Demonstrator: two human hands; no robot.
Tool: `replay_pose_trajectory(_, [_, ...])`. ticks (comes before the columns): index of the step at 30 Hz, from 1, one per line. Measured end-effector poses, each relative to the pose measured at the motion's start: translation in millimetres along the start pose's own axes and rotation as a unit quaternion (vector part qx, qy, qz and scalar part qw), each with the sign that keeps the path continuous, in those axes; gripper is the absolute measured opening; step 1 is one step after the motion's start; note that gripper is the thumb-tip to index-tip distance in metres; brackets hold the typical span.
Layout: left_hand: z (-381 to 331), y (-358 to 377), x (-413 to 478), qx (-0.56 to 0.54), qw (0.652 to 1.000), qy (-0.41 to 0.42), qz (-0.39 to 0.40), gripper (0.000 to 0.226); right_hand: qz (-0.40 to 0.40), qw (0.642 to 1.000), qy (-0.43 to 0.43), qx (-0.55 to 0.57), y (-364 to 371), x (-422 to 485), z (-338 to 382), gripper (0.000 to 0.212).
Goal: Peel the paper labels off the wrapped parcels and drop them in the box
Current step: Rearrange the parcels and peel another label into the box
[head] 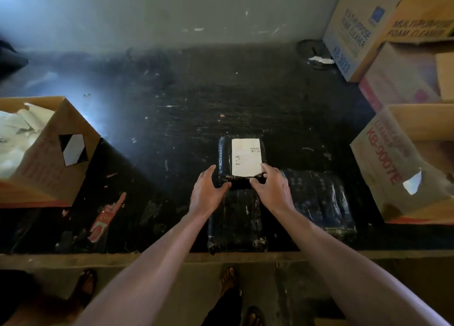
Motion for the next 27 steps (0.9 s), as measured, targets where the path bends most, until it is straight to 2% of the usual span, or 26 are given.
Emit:
replay_pose_trajectory(3, [-11.7,-3.2,28.3,0.002,1.0,0.008,0.003,0.079,-0.008,1.0,-0.003,-0.004,-9.8,30.3,9.0,0.048])
replay_pose_trajectory(6, [-18.9,-1.7,55.3,0.004,1.0,0.006,0.016,0.067,-0.014,1.0,0.005,-0.005,-14.0,60.6,12.0,0.045])
replay_pose_trajectory(8, [-21.1,2.9,72.4,0.017,0.999,0.001,0.034,0.063,-0.016,1.0,0.011,-0.014,-13.9,80.1,11.8,0.05])
replay_pose_trajectory(14, [-19.8,24.6,109.8,0.063,0.996,0.0,0.07,0.088,0.01,0.998,0.021,-0.064,-1.2,131.9,1.6,0.051])
replay_pose_trajectory(20, [-10.8,38.6,129.4,0.074,0.995,0.006,0.069,0.098,0.031,0.994,0.027,-0.105,15.9,168.9,-8.9,0.062])
replay_pose_trajectory(23, [-8.4,40.6,132.0,0.073,0.995,0.016,0.061,0.1,0.036,0.991,0.018,-0.126,19.1,177.4,-10.6,0.058])
replay_pose_trajectory(27, [-5.1,43.2,131.4,0.06,0.996,0.023,0.065,0.102,0.014,0.993,0.021,-0.116,17.0,183.6,-8.9,0.043])
Point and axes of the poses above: each hand's wrist, its own x-axis towards the middle knuckle, its own y-axis out of the palm, z = x × y, the point moved 6 cm from there along x, towards the middle knuckle, and after that the axes turned 4 degrees about z, right-handed, at the moved point
